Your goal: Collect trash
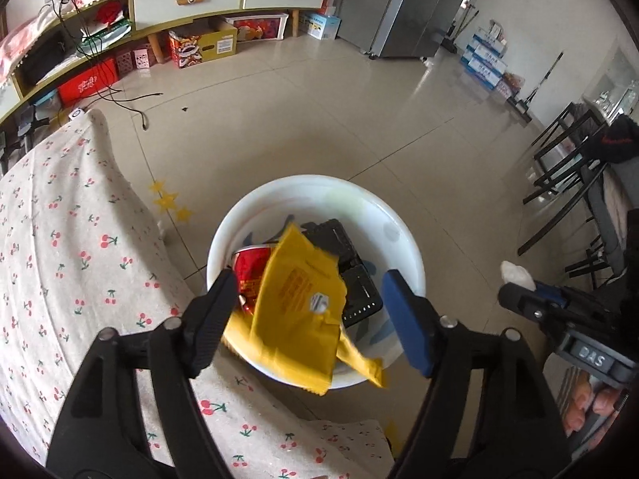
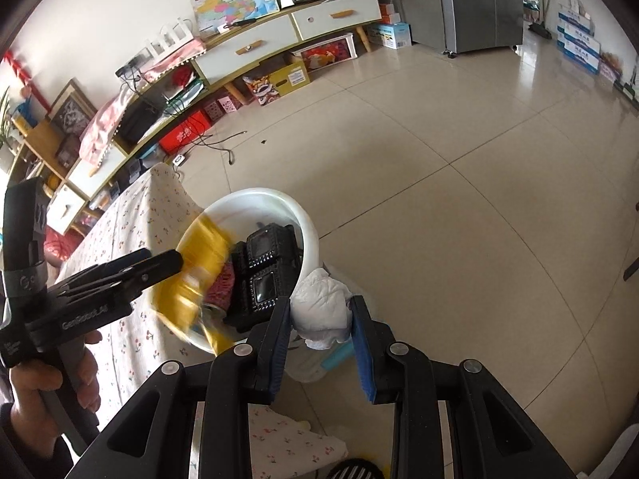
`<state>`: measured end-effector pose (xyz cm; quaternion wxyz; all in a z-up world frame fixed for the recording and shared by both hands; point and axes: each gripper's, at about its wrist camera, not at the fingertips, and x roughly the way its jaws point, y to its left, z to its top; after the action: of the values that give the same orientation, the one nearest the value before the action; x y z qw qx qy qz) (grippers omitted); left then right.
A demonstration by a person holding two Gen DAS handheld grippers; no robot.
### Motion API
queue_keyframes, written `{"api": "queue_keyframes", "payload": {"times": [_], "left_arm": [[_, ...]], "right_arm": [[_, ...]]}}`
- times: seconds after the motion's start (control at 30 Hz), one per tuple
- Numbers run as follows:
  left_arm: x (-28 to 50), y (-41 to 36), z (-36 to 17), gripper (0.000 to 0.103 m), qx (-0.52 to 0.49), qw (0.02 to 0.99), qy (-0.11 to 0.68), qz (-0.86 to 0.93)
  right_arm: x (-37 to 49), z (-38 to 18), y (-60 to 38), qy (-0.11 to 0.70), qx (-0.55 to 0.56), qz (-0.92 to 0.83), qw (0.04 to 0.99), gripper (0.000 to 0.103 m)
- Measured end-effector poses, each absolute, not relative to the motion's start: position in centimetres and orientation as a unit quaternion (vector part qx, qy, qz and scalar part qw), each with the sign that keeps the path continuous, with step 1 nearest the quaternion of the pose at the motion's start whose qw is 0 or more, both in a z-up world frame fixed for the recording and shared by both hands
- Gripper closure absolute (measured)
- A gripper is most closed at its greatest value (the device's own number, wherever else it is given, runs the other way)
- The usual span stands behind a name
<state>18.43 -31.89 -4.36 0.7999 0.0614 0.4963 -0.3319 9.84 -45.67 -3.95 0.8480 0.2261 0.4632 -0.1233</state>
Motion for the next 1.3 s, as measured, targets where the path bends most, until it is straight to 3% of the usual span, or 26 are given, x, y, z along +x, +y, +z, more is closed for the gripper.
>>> {"api": "queue_keyframes", "payload": {"times": [0.43,0.63,0.8,0.87,0.9,0.93,1.3], "left_arm": [[18.0,-26.0,-2.6,0.020,0.048,0.823,0.482,-0.297],[17.1,-21.4,-2.9,0.006,0.070,0.845,0.482,-0.221],[16.6,-17.8,-2.8,0.006,0.073,0.850,0.484,-0.196],[16.2,-16.3,-2.7,0.004,0.073,0.853,0.481,-0.189],[16.1,-15.7,-2.7,0.004,0.073,0.854,0.480,-0.187],[15.7,-14.9,-2.7,0.003,0.072,0.856,0.479,-0.182],[11.2,-9.1,-1.6,0.002,0.066,0.873,0.460,-0.144]], "right_arm": [[12.6,-4.7,-43.9,0.471,0.231,-0.102,0.845,0.073],[15.5,-5.7,-42.1,0.488,0.237,-0.088,0.835,0.072],[16.7,-6.3,-41.0,0.501,0.241,-0.085,0.827,0.070],[17.0,-6.4,-40.8,0.502,0.248,-0.083,0.825,0.057],[17.1,-6.5,-40.8,0.501,0.249,-0.090,0.824,0.040],[16.9,-6.3,-40.8,0.496,0.249,-0.101,0.826,0.036],[13.6,-3.5,-39.1,0.468,0.239,-0.138,0.839,0.027]]}}
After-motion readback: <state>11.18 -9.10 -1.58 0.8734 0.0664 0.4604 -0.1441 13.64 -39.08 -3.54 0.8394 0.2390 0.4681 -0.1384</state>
